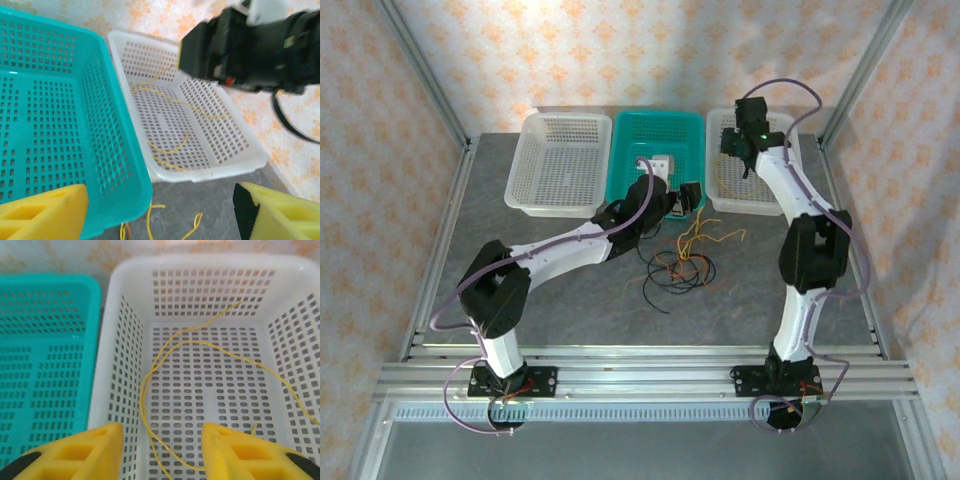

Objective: Untangle the cables

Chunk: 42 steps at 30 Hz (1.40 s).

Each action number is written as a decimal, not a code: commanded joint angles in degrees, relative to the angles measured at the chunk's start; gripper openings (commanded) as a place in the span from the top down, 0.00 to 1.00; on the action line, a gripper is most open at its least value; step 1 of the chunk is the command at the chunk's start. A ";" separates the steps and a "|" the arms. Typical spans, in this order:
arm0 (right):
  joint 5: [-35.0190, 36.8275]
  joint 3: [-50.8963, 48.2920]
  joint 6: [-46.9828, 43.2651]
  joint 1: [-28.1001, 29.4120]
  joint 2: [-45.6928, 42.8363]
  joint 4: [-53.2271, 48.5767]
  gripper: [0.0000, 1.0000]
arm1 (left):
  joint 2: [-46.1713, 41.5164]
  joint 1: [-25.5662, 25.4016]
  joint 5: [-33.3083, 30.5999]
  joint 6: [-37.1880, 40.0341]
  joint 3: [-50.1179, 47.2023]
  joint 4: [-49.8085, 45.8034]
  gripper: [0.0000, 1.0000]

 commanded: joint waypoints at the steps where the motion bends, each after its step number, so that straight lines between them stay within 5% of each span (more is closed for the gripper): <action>1: 0.63 -6.89 4.01 0.14 -7.70 6.91 0.55 | -2.75 -1.32 -1.33 2.44 -2.64 0.76 0.23; 11: 5.84 -25.02 7.88 -0.12 -28.70 10.48 0.56 | -6.29 -5.21 3.10 3.56 -10.64 5.72 0.20; 18: -1.31 -31.54 9.45 0.98 -36.60 4.00 0.58 | -7.27 -5.75 5.75 0.50 -15.23 5.58 0.21; 32: 3.51 -46.59 29.87 20.62 -39.38 3.66 0.61 | -20.17 -5.55 3.82 -9.81 -35.97 11.89 0.22; 42: 1.45 -51.63 40.65 22.06 -35.76 12.89 0.54 | -23.09 -1.05 11.13 -17.32 -43.97 23.52 0.23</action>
